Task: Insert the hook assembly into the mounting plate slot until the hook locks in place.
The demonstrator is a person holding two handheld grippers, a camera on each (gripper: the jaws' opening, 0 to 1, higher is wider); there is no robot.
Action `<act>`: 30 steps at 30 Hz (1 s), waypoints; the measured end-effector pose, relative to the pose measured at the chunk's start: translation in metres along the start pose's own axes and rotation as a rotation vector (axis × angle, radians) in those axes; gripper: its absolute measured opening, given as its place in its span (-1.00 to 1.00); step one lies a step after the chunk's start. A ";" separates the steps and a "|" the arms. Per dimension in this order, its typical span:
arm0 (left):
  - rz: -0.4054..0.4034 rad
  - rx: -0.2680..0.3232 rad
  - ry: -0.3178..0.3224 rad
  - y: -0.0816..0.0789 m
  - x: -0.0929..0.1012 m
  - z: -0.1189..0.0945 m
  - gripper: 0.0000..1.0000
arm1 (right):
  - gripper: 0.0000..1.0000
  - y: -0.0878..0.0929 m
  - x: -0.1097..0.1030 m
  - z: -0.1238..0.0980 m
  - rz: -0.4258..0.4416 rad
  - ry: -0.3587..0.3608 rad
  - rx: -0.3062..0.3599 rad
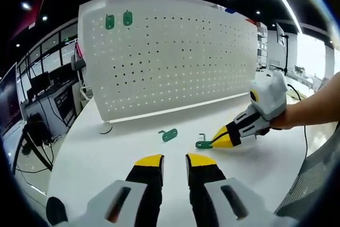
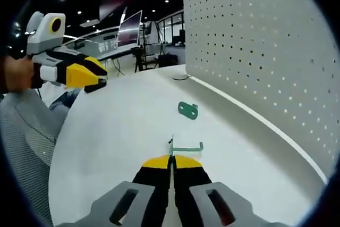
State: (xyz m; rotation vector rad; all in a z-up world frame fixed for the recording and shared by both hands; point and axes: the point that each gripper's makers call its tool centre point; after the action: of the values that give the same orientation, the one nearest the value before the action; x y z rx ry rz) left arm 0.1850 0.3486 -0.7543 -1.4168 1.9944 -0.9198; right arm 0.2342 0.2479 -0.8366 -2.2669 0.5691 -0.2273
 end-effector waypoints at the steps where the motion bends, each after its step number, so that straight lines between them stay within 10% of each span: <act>1: 0.000 0.001 0.000 0.000 0.000 0.000 -0.65 | -0.99 -0.002 0.000 -0.001 -0.009 0.006 0.005; 30: 0.048 0.032 0.034 -0.013 0.015 -0.004 -0.67 | -1.00 -0.042 -0.027 -0.044 -0.299 0.099 0.048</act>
State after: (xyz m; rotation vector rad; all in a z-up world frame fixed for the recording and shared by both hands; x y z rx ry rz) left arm 0.1851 0.3326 -0.7417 -1.3390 2.0202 -0.9568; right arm 0.2095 0.2568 -0.7753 -2.2964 0.2682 -0.4986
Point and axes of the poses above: the point that each gripper's makers call its tool centre point, and the gripper's own axes: z roughly forward along the fingers, x roughly to its right, y roughly out of its underside, and after that the axes turned 13 degrees about -x, right-handed
